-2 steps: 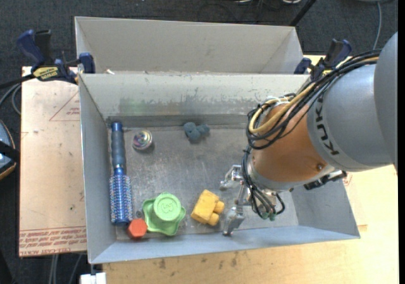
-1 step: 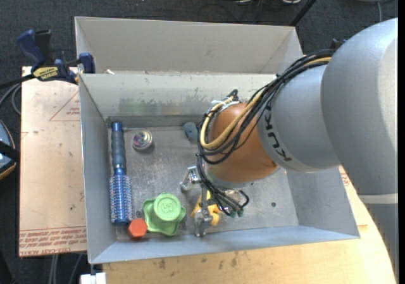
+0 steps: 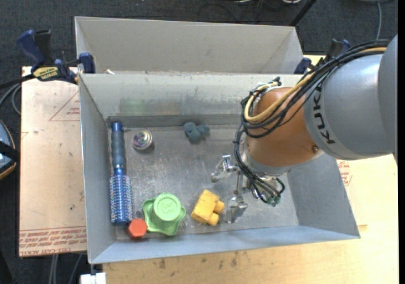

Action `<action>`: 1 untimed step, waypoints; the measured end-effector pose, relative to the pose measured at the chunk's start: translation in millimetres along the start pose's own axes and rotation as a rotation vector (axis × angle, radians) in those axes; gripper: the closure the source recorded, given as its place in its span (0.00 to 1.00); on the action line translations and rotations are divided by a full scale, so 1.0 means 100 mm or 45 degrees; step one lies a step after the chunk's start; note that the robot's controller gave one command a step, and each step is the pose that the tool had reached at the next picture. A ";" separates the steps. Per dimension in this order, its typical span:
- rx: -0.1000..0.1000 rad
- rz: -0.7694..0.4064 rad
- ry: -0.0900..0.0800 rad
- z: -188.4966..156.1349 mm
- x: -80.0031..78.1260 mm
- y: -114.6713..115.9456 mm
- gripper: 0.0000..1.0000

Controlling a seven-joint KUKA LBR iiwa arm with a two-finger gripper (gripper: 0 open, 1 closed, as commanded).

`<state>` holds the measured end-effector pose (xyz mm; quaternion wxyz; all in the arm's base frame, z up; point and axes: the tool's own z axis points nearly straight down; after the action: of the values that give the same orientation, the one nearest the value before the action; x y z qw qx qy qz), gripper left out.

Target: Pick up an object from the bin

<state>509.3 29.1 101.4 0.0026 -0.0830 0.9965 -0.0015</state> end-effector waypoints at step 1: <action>0.006 -0.626 -0.022 0.24 0.06 0.65 0.00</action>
Offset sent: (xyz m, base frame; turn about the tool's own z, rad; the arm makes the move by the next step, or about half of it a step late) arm -0.0247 0.0639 -0.0314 -0.4945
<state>492.8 91.8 76.9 0.0108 -0.3232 0.9463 -0.0038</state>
